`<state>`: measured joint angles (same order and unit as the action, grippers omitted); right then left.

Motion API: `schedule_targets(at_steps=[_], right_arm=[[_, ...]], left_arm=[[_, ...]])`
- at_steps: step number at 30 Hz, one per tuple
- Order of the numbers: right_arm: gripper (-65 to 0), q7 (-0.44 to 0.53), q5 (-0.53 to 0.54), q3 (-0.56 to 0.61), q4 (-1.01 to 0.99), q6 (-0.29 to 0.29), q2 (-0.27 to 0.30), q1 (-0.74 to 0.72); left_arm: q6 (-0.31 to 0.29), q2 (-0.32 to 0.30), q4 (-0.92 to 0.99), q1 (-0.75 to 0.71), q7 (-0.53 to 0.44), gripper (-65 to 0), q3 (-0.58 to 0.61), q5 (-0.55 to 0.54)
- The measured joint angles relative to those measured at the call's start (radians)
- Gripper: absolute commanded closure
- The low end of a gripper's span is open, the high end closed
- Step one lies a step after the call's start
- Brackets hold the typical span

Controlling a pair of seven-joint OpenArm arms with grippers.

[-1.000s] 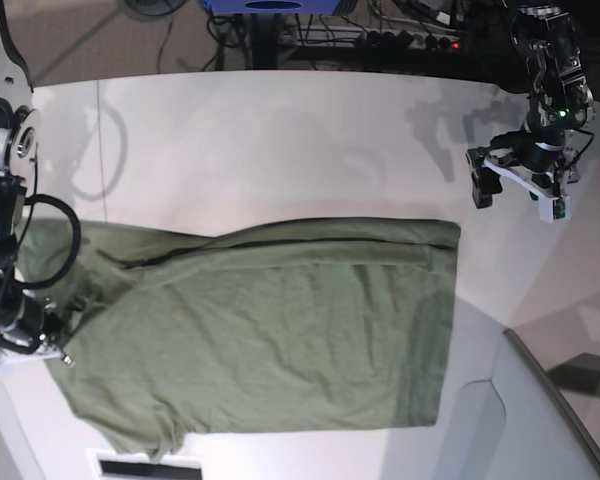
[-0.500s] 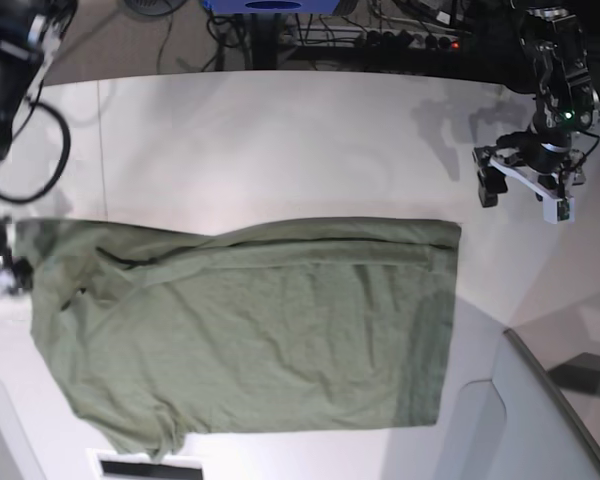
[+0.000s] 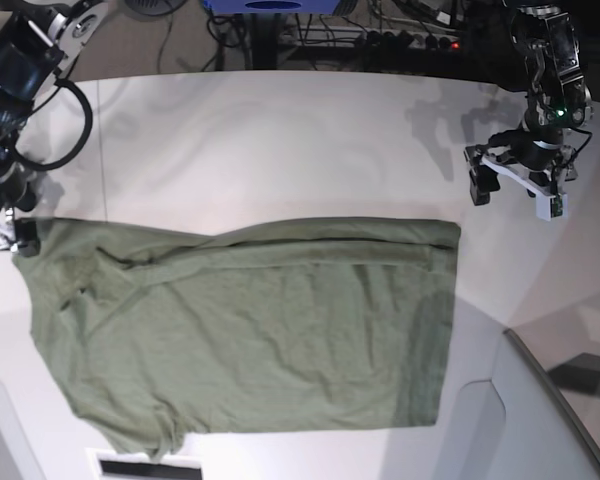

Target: Layout the t-shirt on the table in an organized manner, then fold the t-shirt properly

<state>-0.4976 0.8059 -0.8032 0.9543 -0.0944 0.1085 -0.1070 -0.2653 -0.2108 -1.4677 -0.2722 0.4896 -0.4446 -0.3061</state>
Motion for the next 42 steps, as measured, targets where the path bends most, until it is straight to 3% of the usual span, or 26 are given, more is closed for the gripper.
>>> schedule_targets(at_steps=[9, 17, 20, 23, 25, 34, 42], right_arm=[[-48.0, 0.119, 0.024, -0.002, -0.167, -0.042, 0.037, -0.076], [-12.2, 0.130, 0.008, -0.002, -0.216, -0.019, 0.037, -0.088], [0.0, 0.116, 0.003, -0.002, -0.217, -0.012, 0.034, -0.084], [-0.5, 0.109, 0.005, -0.002, -0.217, -0.011, 0.034, -0.083], [-0.5, 0.109, 0.006, -0.002, -0.217, -0.011, 0.034, -0.083], [-0.5, 0.108, 0.006, -0.002, -0.217, -0.011, 0.034, -0.083], [-0.6, 0.105, 0.007, -0.002, -0.217, -0.017, 0.034, -0.080]], left_arm=[[0.000, 0.008, 0.000, -0.002, 0.000, -59.4, 0.000, 0.000], [0.000, 0.017, 0.024, 0.004, 0.000, -59.4, -0.001, -0.008], [0.002, 0.016, 0.079, 0.006, -0.001, -60.2, -0.004, -0.114], [0.002, 0.000, 0.134, 0.012, 0.003, -60.6, -0.001, -0.247], [0.003, -0.012, 0.150, 0.018, 0.001, -64.3, -0.001, -0.288], [0.003, 0.013, 0.219, 0.107, -0.001, -64.2, 0.000, -0.306], [0.002, 0.045, 0.353, 0.220, -0.026, -41.0, -0.004, -0.309]])
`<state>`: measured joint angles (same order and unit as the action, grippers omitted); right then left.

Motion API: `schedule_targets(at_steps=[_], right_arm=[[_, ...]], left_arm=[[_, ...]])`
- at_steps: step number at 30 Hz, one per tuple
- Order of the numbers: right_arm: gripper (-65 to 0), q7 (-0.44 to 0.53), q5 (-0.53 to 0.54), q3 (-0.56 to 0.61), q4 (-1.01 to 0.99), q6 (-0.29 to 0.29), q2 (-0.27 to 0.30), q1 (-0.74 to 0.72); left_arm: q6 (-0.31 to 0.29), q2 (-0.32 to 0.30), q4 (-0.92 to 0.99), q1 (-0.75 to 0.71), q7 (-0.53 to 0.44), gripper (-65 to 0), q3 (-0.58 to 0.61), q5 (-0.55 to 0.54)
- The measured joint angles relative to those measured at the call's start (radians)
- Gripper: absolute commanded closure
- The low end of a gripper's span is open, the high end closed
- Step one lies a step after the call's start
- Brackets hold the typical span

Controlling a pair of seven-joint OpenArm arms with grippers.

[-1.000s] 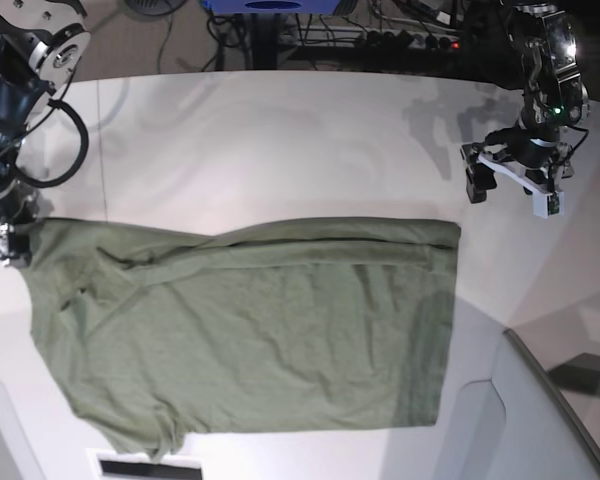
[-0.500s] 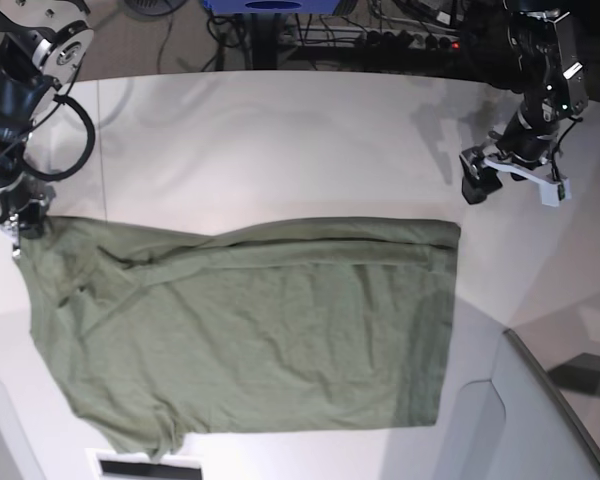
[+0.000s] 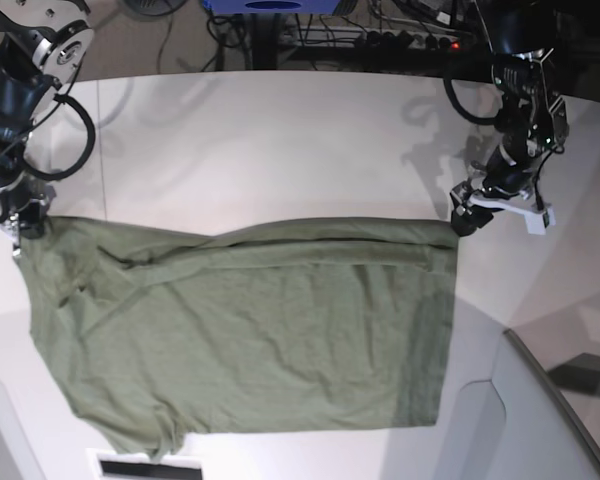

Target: Layout the t-shirt on the table in an organized manner, then fold the t-shirt properly

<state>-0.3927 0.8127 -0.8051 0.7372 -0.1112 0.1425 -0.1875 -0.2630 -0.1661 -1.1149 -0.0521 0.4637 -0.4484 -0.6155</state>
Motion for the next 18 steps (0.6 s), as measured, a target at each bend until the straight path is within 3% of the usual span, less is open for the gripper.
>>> schedule_targets(at_steps=[18], right_arm=[[-0.6, 0.000, 0.000, 0.000, 0.000, -0.002, 0.000, 0.000]], left_arm=[[-0.026, 0.030, 0.138, 0.092, -0.048, -38.8, -0.003, 0.003]])
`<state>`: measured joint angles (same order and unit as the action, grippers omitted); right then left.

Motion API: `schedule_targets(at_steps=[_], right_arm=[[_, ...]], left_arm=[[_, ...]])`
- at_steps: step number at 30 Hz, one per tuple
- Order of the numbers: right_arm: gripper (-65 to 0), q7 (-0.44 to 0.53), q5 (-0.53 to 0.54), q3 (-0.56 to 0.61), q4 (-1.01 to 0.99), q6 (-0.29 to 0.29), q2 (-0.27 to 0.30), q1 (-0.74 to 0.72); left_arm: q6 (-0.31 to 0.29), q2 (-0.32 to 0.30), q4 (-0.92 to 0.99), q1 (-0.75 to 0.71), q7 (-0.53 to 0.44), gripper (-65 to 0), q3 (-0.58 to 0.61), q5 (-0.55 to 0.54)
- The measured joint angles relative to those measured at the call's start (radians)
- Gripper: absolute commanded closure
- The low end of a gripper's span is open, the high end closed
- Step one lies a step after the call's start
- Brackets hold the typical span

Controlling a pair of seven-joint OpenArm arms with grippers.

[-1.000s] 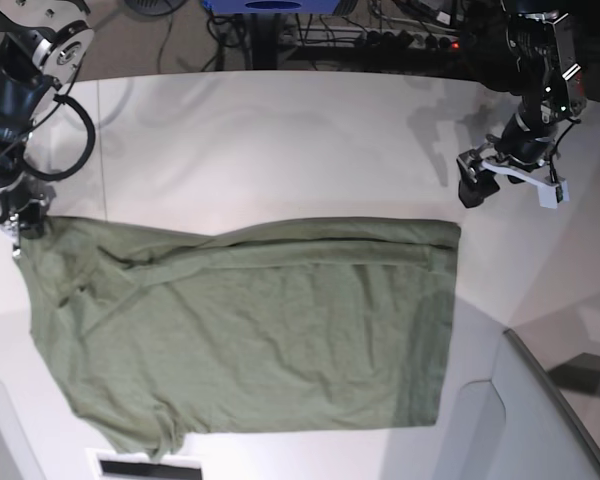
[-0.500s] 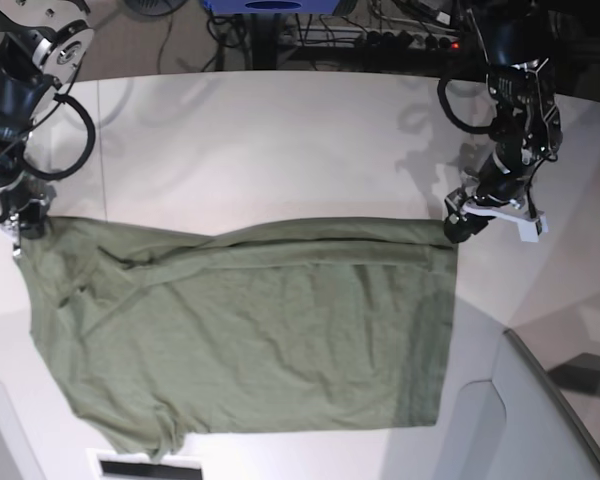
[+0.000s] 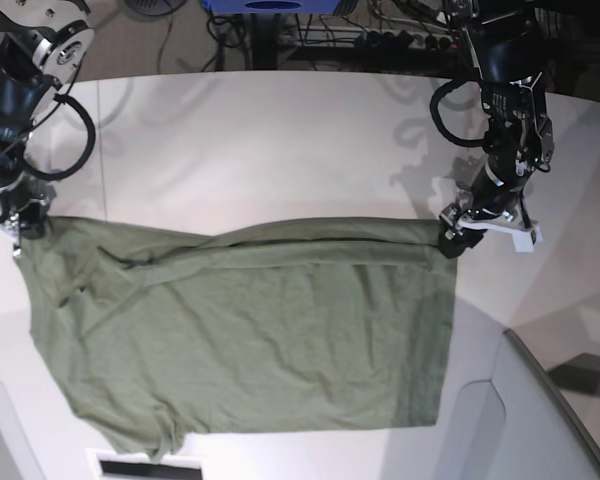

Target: Layout the t-shirt on the table in an organized manner, then fold the t-shirt properly

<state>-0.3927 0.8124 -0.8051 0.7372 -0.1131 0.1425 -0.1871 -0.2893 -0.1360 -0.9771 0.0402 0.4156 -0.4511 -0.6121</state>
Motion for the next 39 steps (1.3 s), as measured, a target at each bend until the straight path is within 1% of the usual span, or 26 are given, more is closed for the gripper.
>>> schedule_targets(at_steps=[3, 6, 16, 17, 18, 21, 22, 23, 25, 29, 32, 33, 34, 37, 39], right_arm=[[-0.6, 0.000, 0.000, 0.000, 0.000, 0.000, 0.000, 0.000], [-0.6, 0.000, 0.000, 0.000, 0.000, 0.000, 0.000, 0.000], [-0.6, -0.002, 0.000, 0.000, 0.000, 0.000, 0.000, 0.000], [-0.6, -0.002, 0.000, 0.000, 0.000, 0.000, 0.000, 0.000], [-0.6, -0.002, 0.000, 0.000, 0.000, 0.000, 0.000, 0.000], [-0.6, -0.002, 0.000, 0.000, 0.000, 0.000, 0.000, 0.000], [-0.6, -0.002, 0.000, 0.000, 0.000, 0.000, 0.000, 0.000], [-0.6, -0.002, 0.000, 0.000, 0.000, 0.000, 0.000, 0.000], [-0.6, -0.002, 0.000, 0.000, 0.000, 0.000, 0.000, 0.000], [-0.6, -0.002, 0.000, 0.000, 0.000, 0.000, 0.000, 0.000], [-0.5, -0.003, 0.000, 0.000, 0.000, 0.000, 0.000, 0.000], [-0.3, -0.002, 0.000, 0.000, 0.000, 0.000, 0.000, 0.000], [-0.3, -0.002, 0.000, 0.000, 0.000, 0.000, 0.000, 0.000], [-0.2, -0.004, 0.000, 0.000, 0.003, 0.000, 0.000, 0.000], [-0.2, -0.043, -0.003, 0.000, 0.023, 0.010, 0.000, 0.000]], left_arm=[[0.000, 0.015, -0.003, 0.002, -0.018, -38.8, 0.000, 0.040], [0.000, 0.026, -0.005, 0.004, -0.021, -38.7, -0.001, 0.054], [-0.003, 0.028, -0.004, 0.005, -0.021, -38.3, -0.002, 0.054], [-0.003, 0.028, -0.004, 0.005, -0.021, -35.9, -0.002, 0.054], [-0.003, 0.028, -0.003, 0.005, -0.020, -31.9, -0.002, 0.057], [0.001, 0.028, 0.003, 0.003, -0.006, -15.5, -0.007, 0.059], [0.001, 0.028, 0.005, 0.002, -0.001, -11.4, -0.007, 0.060], [0.001, 0.028, 0.005, 0.001, 0.002, -8.6, -0.008, 0.061], [0.002, 0.030, 0.006, -0.002, 0.003, -6.3, -0.011, 0.061], [0.003, 0.031, 0.018, -0.002, -0.045, -5.6, -0.001, 0.061], [-0.003, 0.030, 0.043, -0.001, -0.063, -4.6, -0.001, 0.051], [-0.003, 0.030, 0.043, -0.001, -0.066, -2.3, -0.001, 0.050], [-0.002, 0.030, 0.042, -0.001, -0.066, 0.0, -0.001, 0.052], [-0.003, 0.027, 0.039, 0.001, -0.060, 0.0, -0.001, 0.054], [0.002, 0.021, 0.022, 0.005, -0.034, 0.0, 0.002, 0.061]])
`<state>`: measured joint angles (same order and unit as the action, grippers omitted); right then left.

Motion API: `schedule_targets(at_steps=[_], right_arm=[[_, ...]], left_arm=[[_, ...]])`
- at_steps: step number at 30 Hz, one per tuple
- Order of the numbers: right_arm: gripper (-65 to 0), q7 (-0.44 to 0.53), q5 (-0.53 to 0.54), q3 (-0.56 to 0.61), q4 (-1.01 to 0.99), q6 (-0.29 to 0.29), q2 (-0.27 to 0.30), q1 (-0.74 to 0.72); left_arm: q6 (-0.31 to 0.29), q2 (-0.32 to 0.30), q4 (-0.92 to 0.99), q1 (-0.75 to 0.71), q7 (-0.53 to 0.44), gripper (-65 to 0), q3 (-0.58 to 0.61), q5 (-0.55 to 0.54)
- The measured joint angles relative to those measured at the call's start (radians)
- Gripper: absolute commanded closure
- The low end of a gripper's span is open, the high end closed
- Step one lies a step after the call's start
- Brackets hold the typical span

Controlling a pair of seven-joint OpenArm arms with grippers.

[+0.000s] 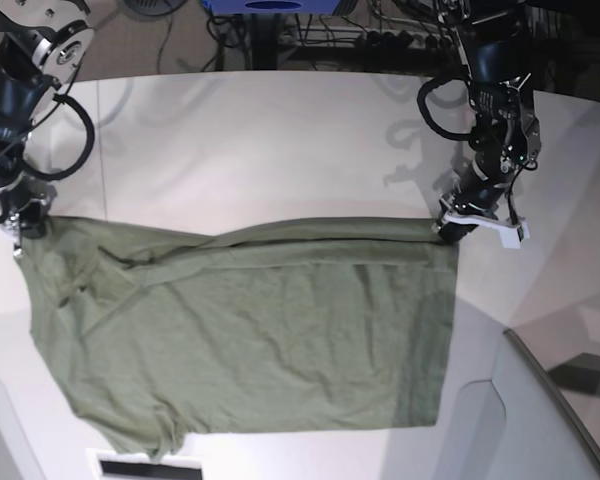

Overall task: Layout the t-shirt on the table in an organized manner, then fold the t-shirt properly
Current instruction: 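Lift the shirt with both grippers and lay it flatter on the table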

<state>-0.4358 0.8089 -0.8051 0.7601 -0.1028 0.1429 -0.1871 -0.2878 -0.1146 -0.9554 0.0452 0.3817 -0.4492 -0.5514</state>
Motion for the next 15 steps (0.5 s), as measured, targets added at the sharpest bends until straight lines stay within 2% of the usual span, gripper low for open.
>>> schedule_targets(at_steps=[3, 5, 7, 9, 11, 15], right_arm=[[-0.2, -0.106, -0.037, 0.002, 0.097, 0.045, -0.007, 0.012], [-0.2, -0.177, -0.040, 0.002, 0.168, 0.040, -0.011, 0.023], [-0.2, -0.209, -0.051, 0.002, 0.226, 0.048, -0.005, 0.006], [-0.2, -0.268, -0.044, 0.003, 0.237, 0.044, 0.026, -0.048], [-0.2, -0.291, -0.034, 0.008, 0.234, 0.036, 0.061, -0.106], [-0.2, -0.317, -0.032, 0.008, 0.232, 0.040, 0.111, -0.135]], left_arm=[[0.024, -0.003, -0.051, 0.007, 0.120, 0.0, -0.002, 0.012], [0.037, -0.007, -0.122, 0.001, 0.216, 0.0, 0.001, 0.040], [0.036, -0.008, -0.184, 0.002, 0.256, 0.0, -0.001, 0.043], [0.076, -0.011, -0.217, 0.043, 0.314, 0.0, -0.001, 0.046], [0.105, -0.020, -0.229, 0.105, 0.331, 0.0, 0.001, 0.036], [0.109, -0.053, -0.230, 0.168, 0.328, 0.0, 0.011, 0.026]])
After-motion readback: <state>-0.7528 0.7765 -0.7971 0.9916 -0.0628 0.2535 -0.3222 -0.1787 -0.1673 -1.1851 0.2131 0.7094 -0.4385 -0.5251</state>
